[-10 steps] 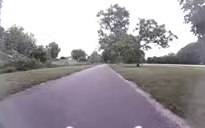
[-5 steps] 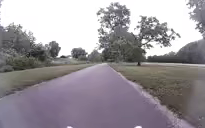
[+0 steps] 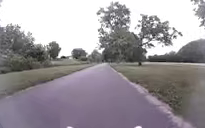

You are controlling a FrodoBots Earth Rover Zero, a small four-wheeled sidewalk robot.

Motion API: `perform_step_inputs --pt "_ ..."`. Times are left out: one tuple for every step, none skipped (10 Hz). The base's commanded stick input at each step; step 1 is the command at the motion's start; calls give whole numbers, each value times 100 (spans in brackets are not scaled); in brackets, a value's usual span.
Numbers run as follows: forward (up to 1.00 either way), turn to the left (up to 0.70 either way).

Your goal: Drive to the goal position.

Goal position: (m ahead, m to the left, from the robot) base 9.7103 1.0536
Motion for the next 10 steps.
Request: perform_step_inputs --pt "70 0" --pt "70 0" --pt "70 0" --pt "70 0" --pt "70 0" --pt "70 0" --pt "70 0" --pt "70 0" --pt "70 0" --pt "70 0"
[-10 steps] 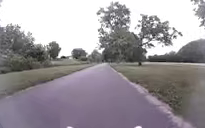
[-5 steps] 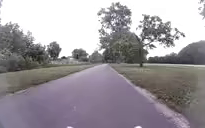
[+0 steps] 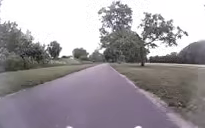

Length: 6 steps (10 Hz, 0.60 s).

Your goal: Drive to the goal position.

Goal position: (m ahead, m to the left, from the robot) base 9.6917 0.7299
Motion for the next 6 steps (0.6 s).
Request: perform_step_inputs --pt "70 0" --pt "70 0" --pt "70 0" --pt "70 0" --pt "70 0" --pt "70 0"
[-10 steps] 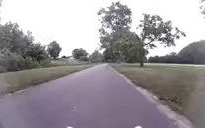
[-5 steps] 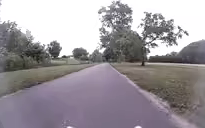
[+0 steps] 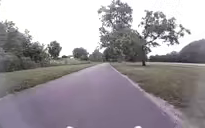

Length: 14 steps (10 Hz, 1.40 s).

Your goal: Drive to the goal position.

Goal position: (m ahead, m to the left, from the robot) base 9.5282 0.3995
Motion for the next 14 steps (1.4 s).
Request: perform_step_inputs --pt "70 1" --pt "70 8" --pt "70 13" --pt "70 12" --pt "70 9" --pt "70 8" --pt "70 7" --pt "70 5" --pt "70 4" --pt "70 3" --pt "70 2" --pt "70 1" --pt "70 1" --pt "70 1"
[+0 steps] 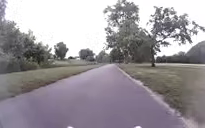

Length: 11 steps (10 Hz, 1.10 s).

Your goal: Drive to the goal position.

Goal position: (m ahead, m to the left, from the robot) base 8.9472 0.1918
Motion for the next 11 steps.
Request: perform_step_inputs --pt "70 1" --pt "70 -5" --pt "70 -10" --pt "70 -12" --pt "70 -13" --pt "70 -14" --pt "70 -14" --pt "70 -14" --pt "70 -14" --pt "70 -9" --pt "70 -3"
